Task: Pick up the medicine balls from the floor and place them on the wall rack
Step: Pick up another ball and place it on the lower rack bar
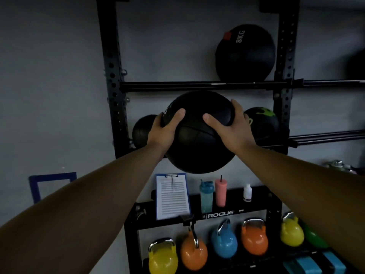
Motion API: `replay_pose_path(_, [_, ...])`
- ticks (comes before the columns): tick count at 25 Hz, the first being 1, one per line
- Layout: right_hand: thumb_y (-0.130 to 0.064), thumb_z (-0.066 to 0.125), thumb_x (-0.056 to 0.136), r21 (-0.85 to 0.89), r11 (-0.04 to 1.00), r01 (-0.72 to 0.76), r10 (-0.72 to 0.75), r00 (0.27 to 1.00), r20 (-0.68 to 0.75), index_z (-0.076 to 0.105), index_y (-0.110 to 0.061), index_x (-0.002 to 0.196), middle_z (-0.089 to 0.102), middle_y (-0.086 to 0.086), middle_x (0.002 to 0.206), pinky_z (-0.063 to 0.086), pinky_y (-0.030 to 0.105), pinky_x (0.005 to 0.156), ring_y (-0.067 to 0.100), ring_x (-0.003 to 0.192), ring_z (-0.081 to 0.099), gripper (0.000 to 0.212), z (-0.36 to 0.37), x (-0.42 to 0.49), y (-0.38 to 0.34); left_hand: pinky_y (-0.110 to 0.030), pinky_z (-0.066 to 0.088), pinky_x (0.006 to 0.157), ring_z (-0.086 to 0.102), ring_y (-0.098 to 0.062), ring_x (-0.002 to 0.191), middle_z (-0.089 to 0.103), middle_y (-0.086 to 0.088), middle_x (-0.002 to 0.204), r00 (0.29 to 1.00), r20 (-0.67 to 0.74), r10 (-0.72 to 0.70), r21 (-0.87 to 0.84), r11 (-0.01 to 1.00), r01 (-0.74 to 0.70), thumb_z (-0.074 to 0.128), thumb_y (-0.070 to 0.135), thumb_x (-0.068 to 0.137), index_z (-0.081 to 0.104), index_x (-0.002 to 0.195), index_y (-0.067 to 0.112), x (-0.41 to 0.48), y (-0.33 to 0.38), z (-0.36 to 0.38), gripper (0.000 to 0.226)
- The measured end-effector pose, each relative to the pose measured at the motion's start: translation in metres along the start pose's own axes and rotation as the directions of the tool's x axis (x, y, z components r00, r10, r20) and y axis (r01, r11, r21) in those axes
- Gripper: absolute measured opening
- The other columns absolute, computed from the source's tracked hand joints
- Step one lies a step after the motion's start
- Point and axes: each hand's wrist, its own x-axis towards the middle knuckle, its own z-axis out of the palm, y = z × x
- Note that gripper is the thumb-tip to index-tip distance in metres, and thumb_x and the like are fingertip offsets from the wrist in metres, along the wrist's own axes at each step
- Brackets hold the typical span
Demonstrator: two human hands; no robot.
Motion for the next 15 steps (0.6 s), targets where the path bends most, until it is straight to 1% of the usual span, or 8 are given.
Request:
replay_pose_path(3, [-0.097, 0.067, 0.054, -0.008, 1.000, 0.001, -0.001, 1.000, -0.019, 0.018, -0.047, 0.159, 0.030, 0.007, 0.162, 0.039, 0.050, 0.112, 0.037, 0.145, 0.039, 0.127, 0.019, 0.023, 0.012, -0.052, 0.056, 0.108, 0.063, -0.036, 0.132, 0.057, -0.008, 0.158, 1.000, 0.014, -0.006, -0.033, 0.999, 0.006, 0.074, 0.103, 0.023, 0.040, 0.166, 0.039, 0.036, -0.015, 0.002, 0.160])
replay_pose_path(6, [-0.096, 0.068, 0.053, -0.025, 0.999, -0.026, 0.024, 0.998, -0.051, 0.017, -0.048, 0.159, 0.027, 0.008, 0.163, 0.039, 0.054, 0.115, 0.038, 0.146, 0.038, 0.127, 0.036, 0.047, 0.027, -0.046, 0.057, 0.101, 0.064, -0.034, 0.130, 0.058, -0.008, 0.157, 0.998, 0.054, 0.008, -0.075, 0.997, -0.004, 0.076, 0.102, 0.025, 0.040, 0.166, 0.039, 0.074, -0.033, 0.006, 0.158])
replay_pose_path(9, [-0.096, 0.069, 0.052, -0.029, 0.998, -0.053, 0.051, 0.996, -0.069, 0.015, -0.049, 0.159, 0.023, 0.009, 0.163, 0.040, 0.058, 0.115, 0.040, 0.145, 0.038, 0.129, 0.049, 0.067, 0.047, -0.053, 0.057, 0.106, 0.066, -0.032, 0.128, 0.062, -0.006, 0.152, 0.994, 0.108, 0.027, -0.093, 0.995, -0.017, 0.078, 0.101, 0.031, 0.046, 0.161, 0.040, 0.110, -0.052, 0.018, 0.148])
replay_pose_path(11, [-0.094, 0.069, 0.054, -0.043, 0.997, -0.058, 0.055, 0.995, -0.082, 0.014, -0.049, 0.159, 0.023, 0.009, 0.163, 0.041, 0.058, 0.114, 0.040, 0.144, 0.038, 0.127, 0.056, 0.084, 0.060, -0.057, 0.056, 0.108, 0.066, -0.033, 0.128, 0.063, -0.006, 0.151, 0.993, 0.116, 0.016, -0.093, 0.996, -0.005, 0.079, 0.099, 0.034, 0.047, 0.160, 0.040, 0.133, -0.063, 0.027, 0.143])
replay_pose_path(13, [-0.093, 0.069, 0.054, -0.055, 0.996, -0.065, 0.060, 0.995, -0.083, 0.013, -0.049, 0.160, 0.023, 0.009, 0.163, 0.041, 0.057, 0.114, 0.040, 0.145, 0.037, 0.127, 0.063, 0.104, 0.075, -0.058, 0.056, 0.108, 0.066, -0.035, 0.130, 0.063, -0.007, 0.151, 0.993, 0.119, 0.000, -0.087, 0.996, 0.010, 0.080, 0.099, 0.036, 0.048, 0.160, 0.041, 0.156, -0.076, 0.038, 0.140])
replay_pose_path(15, [-0.096, 0.067, 0.053, -0.064, 0.995, -0.070, 0.066, 0.996, -0.064, 0.013, -0.048, 0.160, 0.024, 0.009, 0.164, 0.040, 0.059, 0.114, 0.039, 0.147, 0.034, 0.130, 0.072, 0.128, 0.093, -0.057, 0.057, 0.108, 0.066, -0.035, 0.131, 0.063, -0.006, 0.151, 0.994, 0.110, -0.003, -0.067, 0.998, 0.010, 0.079, 0.099, 0.037, 0.047, 0.161, 0.040, 0.178, -0.090, 0.048, 0.141])
